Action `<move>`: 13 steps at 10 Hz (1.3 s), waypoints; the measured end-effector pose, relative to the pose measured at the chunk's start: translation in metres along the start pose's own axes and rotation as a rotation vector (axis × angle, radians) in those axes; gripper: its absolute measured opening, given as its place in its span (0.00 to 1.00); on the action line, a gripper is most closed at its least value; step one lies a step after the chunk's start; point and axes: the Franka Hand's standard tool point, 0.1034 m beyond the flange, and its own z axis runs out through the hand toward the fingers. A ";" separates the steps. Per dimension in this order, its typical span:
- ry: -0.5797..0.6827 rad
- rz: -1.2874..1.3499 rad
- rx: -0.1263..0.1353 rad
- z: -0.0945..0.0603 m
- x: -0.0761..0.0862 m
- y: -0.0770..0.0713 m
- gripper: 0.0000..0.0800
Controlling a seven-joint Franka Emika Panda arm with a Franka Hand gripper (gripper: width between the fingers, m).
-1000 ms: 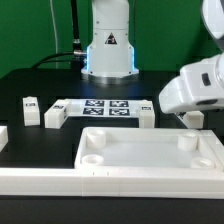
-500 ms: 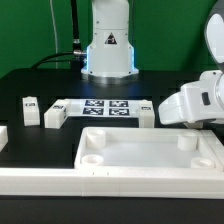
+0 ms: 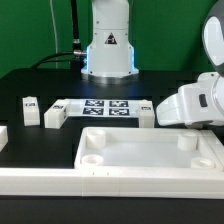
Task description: Assemble desk
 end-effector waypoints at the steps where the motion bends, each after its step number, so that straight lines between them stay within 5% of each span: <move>1: 0.003 0.001 0.002 -0.002 0.000 0.001 0.46; 2: 0.009 0.001 0.002 -0.005 0.000 0.001 0.36; 5: 0.037 -0.011 0.005 -0.024 -0.009 0.005 0.36; 8: 0.083 -0.021 0.008 -0.066 -0.039 0.013 0.36; 13: 0.159 -0.067 0.016 -0.080 -0.033 0.019 0.36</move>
Offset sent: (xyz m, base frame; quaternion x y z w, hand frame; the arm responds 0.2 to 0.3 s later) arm 0.0067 -0.0029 0.0272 -0.0084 0.0055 -0.0211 0.9997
